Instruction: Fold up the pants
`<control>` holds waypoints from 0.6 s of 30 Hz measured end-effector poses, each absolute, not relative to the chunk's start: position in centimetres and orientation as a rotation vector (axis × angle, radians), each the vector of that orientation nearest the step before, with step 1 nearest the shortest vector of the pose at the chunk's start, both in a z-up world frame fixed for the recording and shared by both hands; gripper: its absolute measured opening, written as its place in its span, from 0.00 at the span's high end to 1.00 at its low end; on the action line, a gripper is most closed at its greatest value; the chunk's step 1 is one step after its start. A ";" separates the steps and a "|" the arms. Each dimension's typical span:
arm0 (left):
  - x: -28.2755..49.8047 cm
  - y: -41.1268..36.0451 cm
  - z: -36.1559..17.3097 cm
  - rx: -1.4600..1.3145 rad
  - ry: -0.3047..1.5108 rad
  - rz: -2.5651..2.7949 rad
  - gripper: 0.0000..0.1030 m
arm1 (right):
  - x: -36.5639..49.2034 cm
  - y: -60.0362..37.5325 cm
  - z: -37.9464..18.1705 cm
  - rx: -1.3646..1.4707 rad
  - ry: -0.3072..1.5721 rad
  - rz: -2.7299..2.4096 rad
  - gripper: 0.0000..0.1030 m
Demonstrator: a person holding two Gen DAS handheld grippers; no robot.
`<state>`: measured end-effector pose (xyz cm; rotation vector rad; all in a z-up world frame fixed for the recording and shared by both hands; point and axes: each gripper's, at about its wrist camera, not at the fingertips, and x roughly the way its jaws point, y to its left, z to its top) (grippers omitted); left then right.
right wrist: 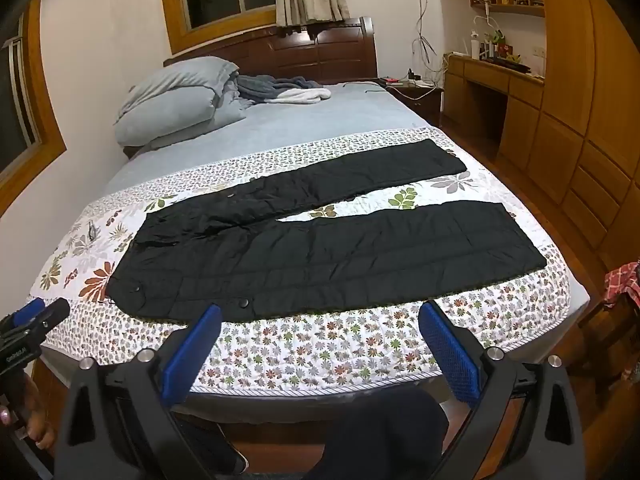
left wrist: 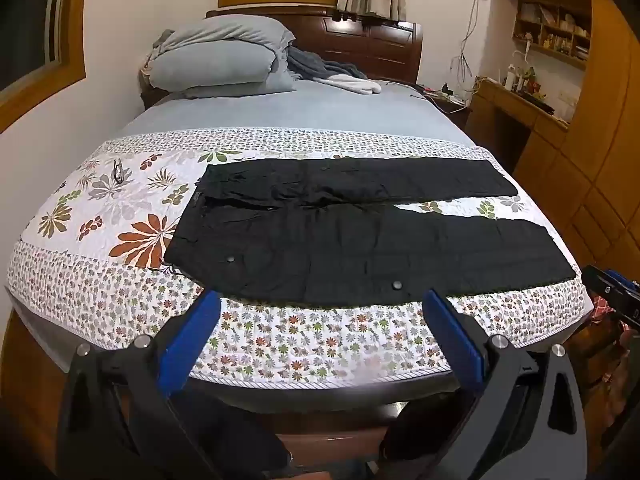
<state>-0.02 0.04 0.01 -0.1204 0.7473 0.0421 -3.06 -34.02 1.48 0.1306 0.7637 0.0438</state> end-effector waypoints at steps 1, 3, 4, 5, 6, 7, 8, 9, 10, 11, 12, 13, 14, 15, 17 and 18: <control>0.0 0.0 0.0 -0.119 0.747 0.046 0.02 | -3.0 -34.0 1.5 0.130 0.766 0.043 0.03; -0.1 0.2 0.0 -0.121 0.747 0.046 0.02 | -3.0 -34.0 1.5 0.129 0.767 0.042 0.03; -0.1 0.2 0.0 -0.122 0.747 0.046 0.02 | -3.0 -34.0 1.5 0.129 0.766 0.040 0.03; -0.1 0.1 0.0 -0.114 0.746 0.050 0.02 | -3.0 -34.0 1.5 0.129 0.766 0.040 0.03; -0.1 0.1 0.0 -0.114 0.746 0.051 0.02 | -3.0 -34.0 1.4 0.128 0.768 0.041 0.03; -0.2 0.2 0.0 -0.113 0.746 0.052 0.02 | -3.0 -34.0 1.4 0.128 0.768 0.041 0.03; 0.0 0.0 -0.1 -0.112 0.749 0.051 0.02 | -3.0 -34.0 1.4 0.128 0.767 0.041 0.03; -0.1 0.0 -0.1 -0.113 0.749 0.051 0.02 | -3.0 -34.0 1.4 0.128 0.767 0.040 0.03; -0.1 0.1 -0.1 -0.113 0.748 0.051 0.02 | -3.0 -34.0 1.4 0.129 0.768 0.043 0.03; 0.0 0.2 -0.4 -0.112 0.748 0.052 0.02 | -3.0 -34.0 1.4 0.129 0.768 0.043 0.03; 0.1 0.1 -0.3 -0.110 0.749 0.051 0.02 | -3.0 -34.0 1.4 0.129 0.768 0.042 0.03; 0.1 0.1 -0.4 -0.108 0.749 0.052 0.02 | -3.0 -34.0 1.3 0.130 0.768 0.043 0.03; 0.1 0.2 -0.4 -0.107 0.748 0.053 0.02 | -3.0 -34.0 1.3 0.130 0.768 0.043 0.03; 0.1 0.3 -0.4 -0.107 0.747 0.054 0.02 | -3.0 -34.0 1.4 0.130 0.768 0.043 0.03; 0.1 0.5 -0.4 -0.107 0.747 0.056 0.02 | -3.0 -34.0 1.4 0.129 0.768 0.043 0.03; 0.0 0.2 0.1 -0.104 0.747 0.056 0.02 | -3.0 -34.0 1.4 0.129 0.769 0.043 0.03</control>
